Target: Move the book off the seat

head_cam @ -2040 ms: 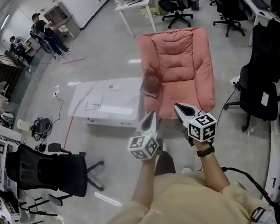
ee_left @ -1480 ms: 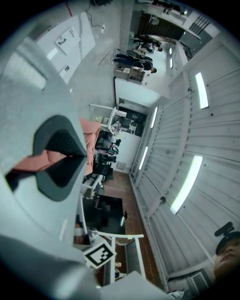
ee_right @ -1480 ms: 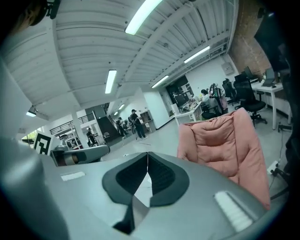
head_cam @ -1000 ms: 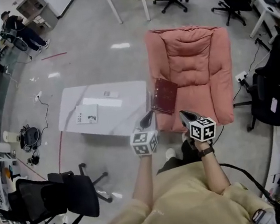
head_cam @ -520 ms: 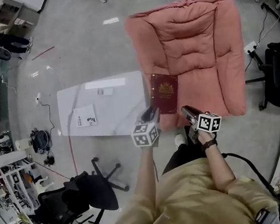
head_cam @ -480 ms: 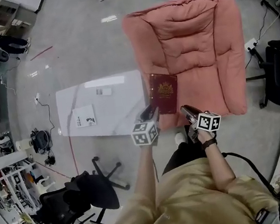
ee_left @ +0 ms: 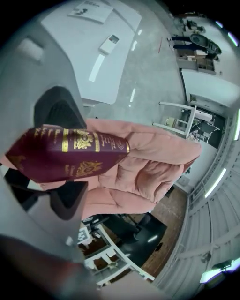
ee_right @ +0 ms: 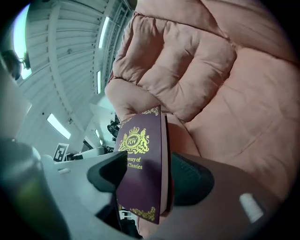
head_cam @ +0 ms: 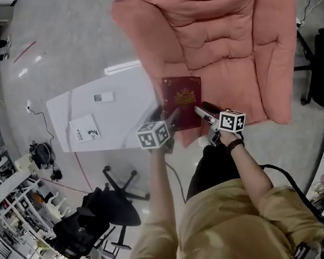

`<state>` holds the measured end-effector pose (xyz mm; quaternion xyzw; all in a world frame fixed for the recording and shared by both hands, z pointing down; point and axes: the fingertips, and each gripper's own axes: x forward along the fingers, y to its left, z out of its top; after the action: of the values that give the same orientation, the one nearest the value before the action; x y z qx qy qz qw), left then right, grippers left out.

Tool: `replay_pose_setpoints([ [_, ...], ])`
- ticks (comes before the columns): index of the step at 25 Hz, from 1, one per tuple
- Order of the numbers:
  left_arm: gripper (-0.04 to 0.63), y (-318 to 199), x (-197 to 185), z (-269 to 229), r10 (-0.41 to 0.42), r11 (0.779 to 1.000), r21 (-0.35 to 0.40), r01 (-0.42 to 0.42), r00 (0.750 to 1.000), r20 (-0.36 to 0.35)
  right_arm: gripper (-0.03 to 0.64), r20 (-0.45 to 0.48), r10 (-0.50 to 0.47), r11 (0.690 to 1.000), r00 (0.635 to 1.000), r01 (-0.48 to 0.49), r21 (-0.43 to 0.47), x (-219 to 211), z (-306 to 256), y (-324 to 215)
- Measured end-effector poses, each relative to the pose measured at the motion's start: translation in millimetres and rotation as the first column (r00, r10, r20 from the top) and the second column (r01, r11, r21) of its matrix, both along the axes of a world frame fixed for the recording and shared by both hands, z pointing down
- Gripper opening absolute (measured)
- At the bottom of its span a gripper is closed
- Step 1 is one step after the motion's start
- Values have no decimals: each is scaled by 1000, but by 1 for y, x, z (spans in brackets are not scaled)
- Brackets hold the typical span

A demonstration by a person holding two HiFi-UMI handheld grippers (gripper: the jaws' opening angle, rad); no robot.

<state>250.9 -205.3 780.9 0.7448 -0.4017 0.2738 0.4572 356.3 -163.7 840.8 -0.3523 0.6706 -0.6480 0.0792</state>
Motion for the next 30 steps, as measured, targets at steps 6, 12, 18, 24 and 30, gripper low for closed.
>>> replay_pose_setpoints([
  [6, 362, 1, -2, 13, 8, 999, -48, -10, 1000, -29, 241, 43, -6, 1000, 999, 7, -13, -14, 6, -12],
  [12, 278, 4, -7, 19, -10, 999, -44, 10, 1000, -12, 210, 27, -17, 999, 999, 18, -29, -17, 8, -12],
  [18, 275, 14, 0, 12, -55, 998, -22, 54, 997, -46, 210, -13, -12, 1000, 1000, 12, 8, -6, -7, -8],
  [24, 273, 26, -6, -38, -119, 990, 61, 126, 987, -104, 207, -98, -71, 991, 993, 81, 106, -9, -64, 6],
  [30, 272, 45, -2, -115, -133, 972, 168, 166, 972, -194, 206, -194, -75, 960, 978, 124, 251, -4, -147, 16],
])
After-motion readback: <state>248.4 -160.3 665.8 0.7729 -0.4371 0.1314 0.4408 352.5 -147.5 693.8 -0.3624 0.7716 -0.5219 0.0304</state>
